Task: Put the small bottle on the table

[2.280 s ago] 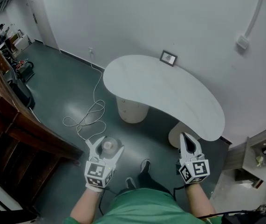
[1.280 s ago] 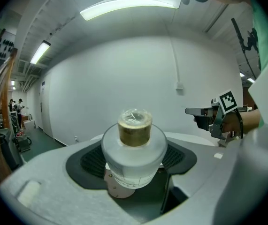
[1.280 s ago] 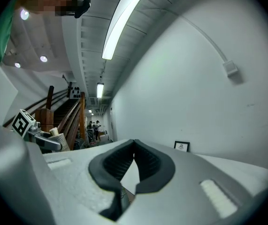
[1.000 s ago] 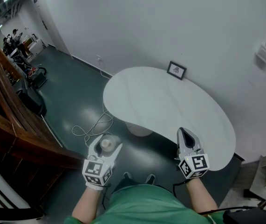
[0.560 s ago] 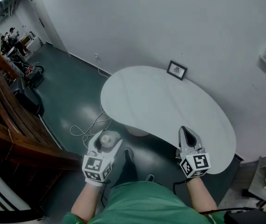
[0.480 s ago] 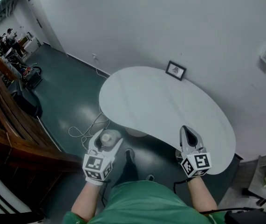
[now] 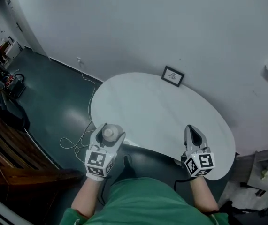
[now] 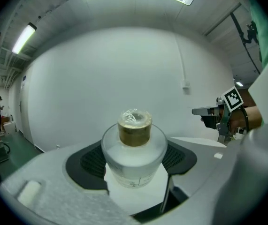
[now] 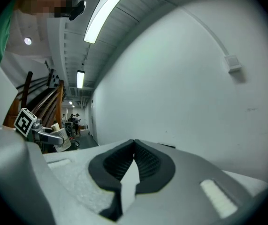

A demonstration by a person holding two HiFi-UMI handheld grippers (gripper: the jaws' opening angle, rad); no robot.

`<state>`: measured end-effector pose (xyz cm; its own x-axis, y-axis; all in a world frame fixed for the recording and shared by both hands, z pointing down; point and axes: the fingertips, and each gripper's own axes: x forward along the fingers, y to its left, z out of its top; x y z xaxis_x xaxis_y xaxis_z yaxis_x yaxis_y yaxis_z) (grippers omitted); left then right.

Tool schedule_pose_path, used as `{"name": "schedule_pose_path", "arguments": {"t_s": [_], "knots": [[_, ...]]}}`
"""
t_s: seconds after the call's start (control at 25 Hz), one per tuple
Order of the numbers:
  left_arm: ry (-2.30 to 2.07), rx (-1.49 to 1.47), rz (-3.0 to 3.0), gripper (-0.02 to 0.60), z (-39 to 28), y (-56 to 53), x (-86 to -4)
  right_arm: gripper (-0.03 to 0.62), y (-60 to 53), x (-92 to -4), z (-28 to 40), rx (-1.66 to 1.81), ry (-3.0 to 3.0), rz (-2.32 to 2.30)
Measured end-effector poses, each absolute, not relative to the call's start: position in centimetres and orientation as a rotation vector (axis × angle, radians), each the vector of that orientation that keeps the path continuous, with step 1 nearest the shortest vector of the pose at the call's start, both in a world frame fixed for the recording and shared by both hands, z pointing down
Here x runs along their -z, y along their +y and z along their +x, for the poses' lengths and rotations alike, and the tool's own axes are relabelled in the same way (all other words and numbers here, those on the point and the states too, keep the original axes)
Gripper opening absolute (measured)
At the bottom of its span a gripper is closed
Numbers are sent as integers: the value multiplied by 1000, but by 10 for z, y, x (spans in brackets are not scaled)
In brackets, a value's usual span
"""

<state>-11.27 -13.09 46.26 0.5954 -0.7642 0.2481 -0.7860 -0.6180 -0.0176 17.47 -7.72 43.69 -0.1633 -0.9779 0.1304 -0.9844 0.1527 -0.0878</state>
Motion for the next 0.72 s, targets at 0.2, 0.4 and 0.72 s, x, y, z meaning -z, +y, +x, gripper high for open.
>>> {"name": "schedule_pose_path", "arguments": {"t_s": [0.2,0.4,0.72], "knots": [[-1271,-397,2785,345,-131,-195,-468,-2,-129,-441,149,-248,-2293,2032],[-1189,-413,2838,345,-142,-244,-475,-2,-165,-433,121,-223,-2252,2062],[-1102,-420,2883,345,-127,-300,-491,-2,-189,-443,121,-247,-2163,2089]]}}
